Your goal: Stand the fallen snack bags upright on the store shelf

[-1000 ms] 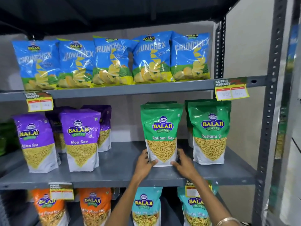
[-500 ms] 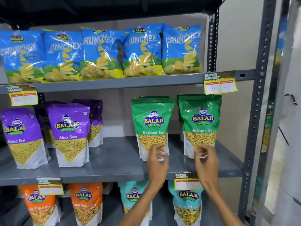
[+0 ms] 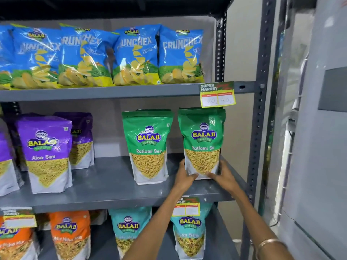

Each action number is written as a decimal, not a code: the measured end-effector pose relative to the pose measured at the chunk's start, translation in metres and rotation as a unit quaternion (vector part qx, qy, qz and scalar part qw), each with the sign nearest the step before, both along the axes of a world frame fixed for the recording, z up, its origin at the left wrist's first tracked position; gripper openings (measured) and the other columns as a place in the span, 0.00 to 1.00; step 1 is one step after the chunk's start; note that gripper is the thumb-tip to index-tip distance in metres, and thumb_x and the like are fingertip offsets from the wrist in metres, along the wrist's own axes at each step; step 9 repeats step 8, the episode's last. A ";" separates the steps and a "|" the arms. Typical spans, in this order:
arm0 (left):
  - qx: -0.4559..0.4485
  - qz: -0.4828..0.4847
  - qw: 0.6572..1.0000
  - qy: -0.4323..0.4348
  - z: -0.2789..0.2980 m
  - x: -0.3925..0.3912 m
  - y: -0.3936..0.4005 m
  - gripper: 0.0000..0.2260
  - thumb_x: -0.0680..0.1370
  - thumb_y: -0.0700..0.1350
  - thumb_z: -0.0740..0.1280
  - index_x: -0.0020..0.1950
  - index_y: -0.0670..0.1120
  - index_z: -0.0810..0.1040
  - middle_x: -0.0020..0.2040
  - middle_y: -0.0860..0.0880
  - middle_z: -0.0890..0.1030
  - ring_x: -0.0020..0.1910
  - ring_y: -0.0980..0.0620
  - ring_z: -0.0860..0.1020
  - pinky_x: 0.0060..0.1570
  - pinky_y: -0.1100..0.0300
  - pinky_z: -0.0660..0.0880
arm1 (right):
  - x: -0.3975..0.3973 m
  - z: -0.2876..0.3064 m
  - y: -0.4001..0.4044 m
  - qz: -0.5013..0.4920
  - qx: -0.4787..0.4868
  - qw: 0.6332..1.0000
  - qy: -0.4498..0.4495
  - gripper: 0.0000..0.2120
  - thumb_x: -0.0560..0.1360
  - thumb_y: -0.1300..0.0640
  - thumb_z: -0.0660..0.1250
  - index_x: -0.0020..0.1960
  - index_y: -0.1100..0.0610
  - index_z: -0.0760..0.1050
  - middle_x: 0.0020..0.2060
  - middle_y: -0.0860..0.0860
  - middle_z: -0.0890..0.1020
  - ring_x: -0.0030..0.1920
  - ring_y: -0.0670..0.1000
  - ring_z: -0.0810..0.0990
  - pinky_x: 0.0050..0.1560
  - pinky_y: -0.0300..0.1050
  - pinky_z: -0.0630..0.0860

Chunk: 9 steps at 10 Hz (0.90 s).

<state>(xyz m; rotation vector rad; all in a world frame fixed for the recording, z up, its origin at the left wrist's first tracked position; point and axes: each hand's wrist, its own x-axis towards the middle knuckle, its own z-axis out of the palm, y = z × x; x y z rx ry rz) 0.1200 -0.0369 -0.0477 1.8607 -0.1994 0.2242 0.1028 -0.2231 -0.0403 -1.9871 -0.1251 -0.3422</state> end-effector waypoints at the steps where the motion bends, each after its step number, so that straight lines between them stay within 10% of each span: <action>1: 0.030 0.017 0.999 -0.009 -0.001 0.006 0.000 0.36 0.77 0.41 0.74 0.81 0.45 0.59 0.79 0.45 0.70 0.77 0.42 0.70 0.73 0.49 0.71 | -0.002 0.004 0.002 0.018 -0.004 1.000 0.011 0.34 0.74 0.55 0.75 0.73 0.60 0.62 0.68 0.56 0.76 0.65 0.53 0.76 0.63 0.48 0.72; 6: 0.074 -0.011 0.997 -0.006 0.001 -0.017 0.006 0.37 0.79 0.42 0.72 0.83 0.48 0.55 0.81 0.47 0.65 0.80 0.42 0.65 0.77 0.48 0.66 | -0.025 -0.001 0.004 -0.047 -0.072 0.996 -0.017 0.34 0.72 0.46 0.75 0.68 0.55 0.60 0.65 0.56 0.80 0.62 0.60 0.81 0.58 0.61 0.79; 9: 0.290 0.104 0.914 -0.263 0.004 -0.071 0.044 0.33 0.84 0.51 0.61 0.85 0.48 0.48 0.86 0.49 0.47 0.85 0.51 0.44 0.83 0.51 0.47 | -0.073 -0.011 0.038 -0.168 -0.199 0.938 -0.230 0.30 0.76 0.55 0.70 0.74 0.59 0.63 0.65 0.59 0.75 0.64 0.60 0.75 0.60 0.59 0.77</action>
